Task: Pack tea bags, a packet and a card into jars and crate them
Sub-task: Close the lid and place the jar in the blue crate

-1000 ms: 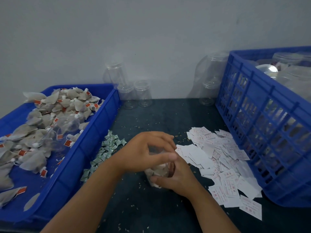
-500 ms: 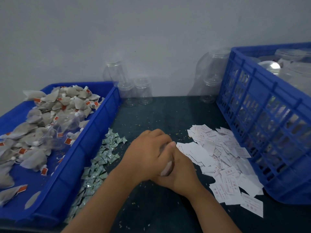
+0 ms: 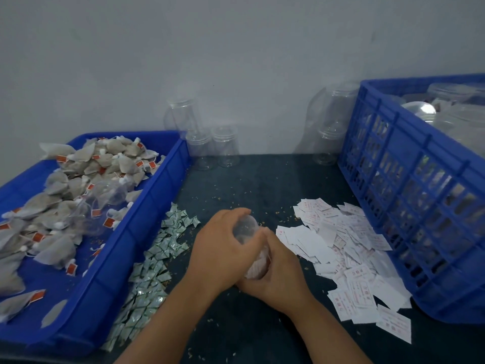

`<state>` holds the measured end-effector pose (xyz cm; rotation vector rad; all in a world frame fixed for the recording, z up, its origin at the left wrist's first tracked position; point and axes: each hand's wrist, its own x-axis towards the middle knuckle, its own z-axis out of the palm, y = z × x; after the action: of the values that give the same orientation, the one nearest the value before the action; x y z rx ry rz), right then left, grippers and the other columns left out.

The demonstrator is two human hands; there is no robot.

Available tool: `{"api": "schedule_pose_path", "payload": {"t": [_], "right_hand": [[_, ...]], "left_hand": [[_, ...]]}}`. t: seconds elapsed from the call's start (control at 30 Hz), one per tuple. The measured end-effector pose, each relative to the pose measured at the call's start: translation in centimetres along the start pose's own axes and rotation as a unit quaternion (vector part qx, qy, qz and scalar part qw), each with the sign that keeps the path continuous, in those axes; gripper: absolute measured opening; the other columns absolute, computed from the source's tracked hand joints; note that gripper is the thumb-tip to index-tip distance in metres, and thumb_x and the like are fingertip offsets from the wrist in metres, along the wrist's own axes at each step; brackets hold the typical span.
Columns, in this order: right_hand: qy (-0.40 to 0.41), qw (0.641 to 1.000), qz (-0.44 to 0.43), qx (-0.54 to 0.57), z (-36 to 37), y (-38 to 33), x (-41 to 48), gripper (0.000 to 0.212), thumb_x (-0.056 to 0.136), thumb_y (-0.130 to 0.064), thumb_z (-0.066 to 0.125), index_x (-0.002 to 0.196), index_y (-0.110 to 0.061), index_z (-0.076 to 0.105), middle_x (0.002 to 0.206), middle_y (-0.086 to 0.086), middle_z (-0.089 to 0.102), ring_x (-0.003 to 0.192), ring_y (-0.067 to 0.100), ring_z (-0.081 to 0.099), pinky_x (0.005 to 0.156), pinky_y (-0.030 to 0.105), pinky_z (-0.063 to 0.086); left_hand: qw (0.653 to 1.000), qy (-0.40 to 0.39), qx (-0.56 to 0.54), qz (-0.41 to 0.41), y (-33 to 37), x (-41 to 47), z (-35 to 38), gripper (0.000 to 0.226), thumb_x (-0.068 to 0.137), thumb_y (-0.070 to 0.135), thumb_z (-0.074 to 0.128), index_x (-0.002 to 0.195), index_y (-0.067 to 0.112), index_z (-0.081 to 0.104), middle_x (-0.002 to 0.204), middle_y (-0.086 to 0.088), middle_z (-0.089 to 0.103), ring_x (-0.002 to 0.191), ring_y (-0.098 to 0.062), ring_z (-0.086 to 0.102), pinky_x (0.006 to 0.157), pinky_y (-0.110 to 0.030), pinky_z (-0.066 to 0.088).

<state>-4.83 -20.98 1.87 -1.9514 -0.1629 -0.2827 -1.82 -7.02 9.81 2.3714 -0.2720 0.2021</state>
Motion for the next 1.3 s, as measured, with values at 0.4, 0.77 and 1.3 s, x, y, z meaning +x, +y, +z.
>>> {"api": "schedule_pose_path", "payload": {"t": [0.4,0.77,1.3], "right_hand": [[-0.082,0.995,0.060,-0.013,-0.6,0.1,0.3,0.074,0.070,-0.055,0.095,0.132,-0.046,0.056,0.121,-0.021,0.075,0.110,0.005,0.074,0.092,0.038,0.062],[-0.072,0.973,0.008,-0.219,-2.6,-4.9,0.4,0.081,0.071,-0.062,0.070,0.139,-0.045,0.028,0.102,-0.021,0.064,0.081,0.002,0.067,0.063,0.027,0.056],[0.217,0.937,-0.082,-0.261,-22.8,-18.0,-2.8,0.092,0.068,-0.099,0.062,0.139,-0.040,0.057,0.109,-0.034,0.064,0.111,-0.021,0.057,0.073,0.001,0.046]], "left_hand": [[0.995,-0.083,-0.017,0.061,-0.9,0.4,-1.6,0.045,0.077,0.052,0.062,0.120,0.040,0.068,0.118,0.027,0.063,0.113,0.007,0.057,0.095,-0.016,0.045],[0.972,-0.188,0.040,0.133,-0.4,-1.0,-2.3,0.068,0.092,0.087,0.016,0.155,0.065,0.003,0.158,0.036,0.025,0.145,0.009,0.024,0.115,-0.027,0.027],[0.972,-0.134,-0.089,0.170,10.1,2.7,0.6,0.010,0.102,0.040,0.061,0.096,0.040,0.069,0.087,0.025,0.071,0.082,0.008,0.065,0.066,-0.014,0.047]]}}
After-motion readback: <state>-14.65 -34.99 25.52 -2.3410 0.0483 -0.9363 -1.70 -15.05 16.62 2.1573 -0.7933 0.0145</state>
